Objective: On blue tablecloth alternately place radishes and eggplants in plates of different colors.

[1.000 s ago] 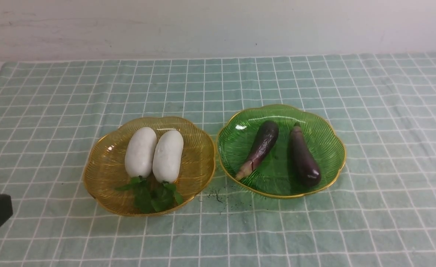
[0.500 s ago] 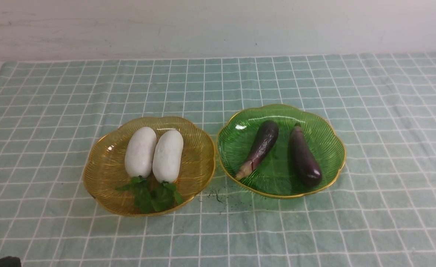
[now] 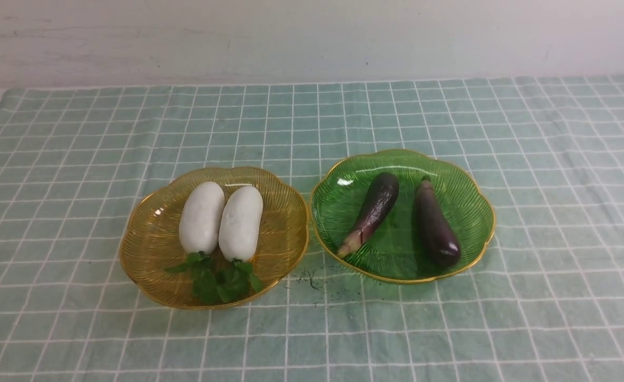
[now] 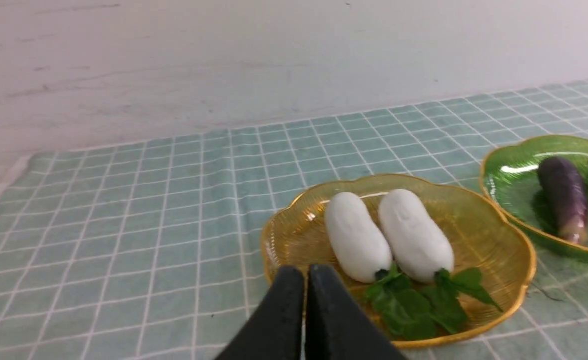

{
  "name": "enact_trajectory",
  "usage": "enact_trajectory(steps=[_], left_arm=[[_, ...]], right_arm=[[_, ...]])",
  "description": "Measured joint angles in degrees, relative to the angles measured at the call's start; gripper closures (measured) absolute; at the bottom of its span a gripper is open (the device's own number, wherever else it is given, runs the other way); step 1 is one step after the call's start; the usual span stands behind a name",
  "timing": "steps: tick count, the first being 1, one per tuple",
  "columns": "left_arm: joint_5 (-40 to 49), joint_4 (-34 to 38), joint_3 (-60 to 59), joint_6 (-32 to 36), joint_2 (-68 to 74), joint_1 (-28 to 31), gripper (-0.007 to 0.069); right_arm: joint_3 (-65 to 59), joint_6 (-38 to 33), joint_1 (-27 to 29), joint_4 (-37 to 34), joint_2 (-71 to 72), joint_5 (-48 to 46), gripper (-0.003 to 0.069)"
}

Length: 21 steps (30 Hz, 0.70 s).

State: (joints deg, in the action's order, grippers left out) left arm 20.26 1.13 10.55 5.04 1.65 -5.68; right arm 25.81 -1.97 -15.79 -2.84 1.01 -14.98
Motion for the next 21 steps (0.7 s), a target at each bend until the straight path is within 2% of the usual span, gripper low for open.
enact_trajectory(steps=[6, 21], left_arm=[[0.01, -0.07, -11.9, 0.0, -2.27, 2.12, 0.0632], [1.57, -0.16, -12.11, 0.05, -2.27, 2.41, 0.0632]], right_arm=[[0.0, 0.0, 0.0, 0.0, 0.0, -0.11, 0.0671], [0.0, 0.15, 0.0, 0.0, 0.0, -0.52, 0.0671]])
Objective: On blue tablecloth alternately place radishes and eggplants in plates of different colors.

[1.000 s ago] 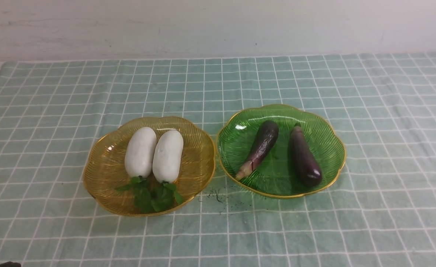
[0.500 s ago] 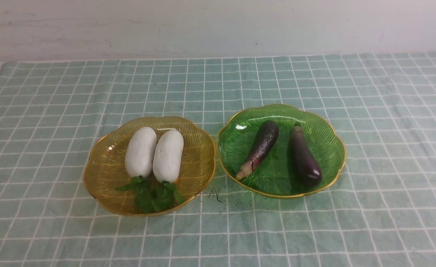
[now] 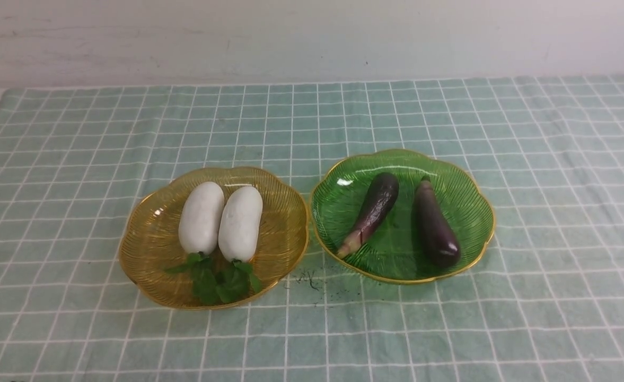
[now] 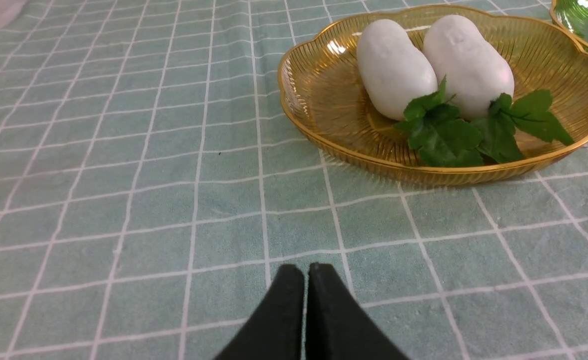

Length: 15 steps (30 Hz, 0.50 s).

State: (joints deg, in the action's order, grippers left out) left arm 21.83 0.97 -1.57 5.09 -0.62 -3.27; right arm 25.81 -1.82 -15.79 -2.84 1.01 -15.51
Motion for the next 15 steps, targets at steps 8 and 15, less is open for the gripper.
enact_trajectory(steps=[8, 15], left_arm=[[0.0, 0.0, 0.0, 0.0, 0.0, 0.0, 0.0632], [0.0, 0.0, 0.0, -0.05, 0.0, 0.0, 0.0632]], right_arm=[[0.0, 0.27, 0.0, 0.0, 0.0, -0.02, 0.0671], [0.0, 0.27, 0.0, 0.0, 0.0, -0.6, 0.0671]])
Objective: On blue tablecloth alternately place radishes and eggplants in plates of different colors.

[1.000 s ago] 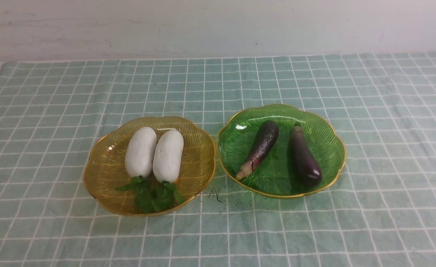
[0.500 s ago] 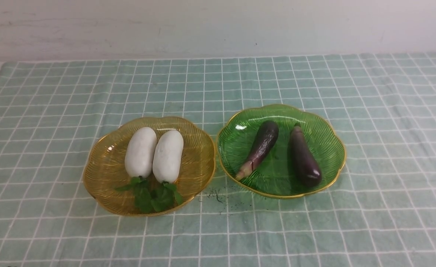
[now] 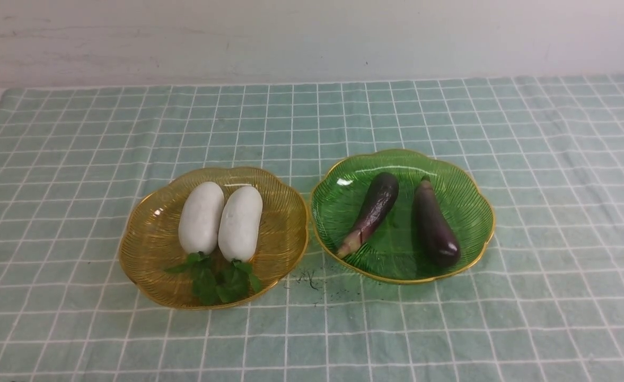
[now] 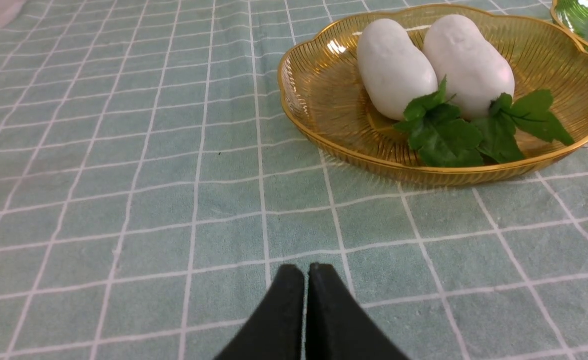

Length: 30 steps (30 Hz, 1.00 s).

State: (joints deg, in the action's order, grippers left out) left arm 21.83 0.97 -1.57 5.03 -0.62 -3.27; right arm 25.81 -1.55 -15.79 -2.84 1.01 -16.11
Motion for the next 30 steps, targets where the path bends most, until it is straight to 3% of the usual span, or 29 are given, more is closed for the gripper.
enact_trajectory(steps=[4, 16, 21, 30], left_arm=[[0.0, 0.0, 0.0, 0.0, 0.0, 0.0, 0.0632], [0.0, 0.0, 0.0, 0.0, 0.0, 0.04, 0.0632], [0.07, 0.0, 0.0, 0.0, 0.0, 0.04, 0.0632], [0.07, 0.0, 0.0, 0.0, 0.0, 0.11, 0.0632]], right_arm=[[-0.31, -0.43, 0.47, 1.66, 0.0, -1.55, 0.0671], [-18.2, -0.57, 14.61, 5.98, 0.0, -5.05, 0.0671], [-26.62, -0.27, 15.83, 6.65, -0.09, -7.09, 0.0671], [-26.88, 0.81, 15.89, 6.65, -0.15, -6.47, 0.0671]])
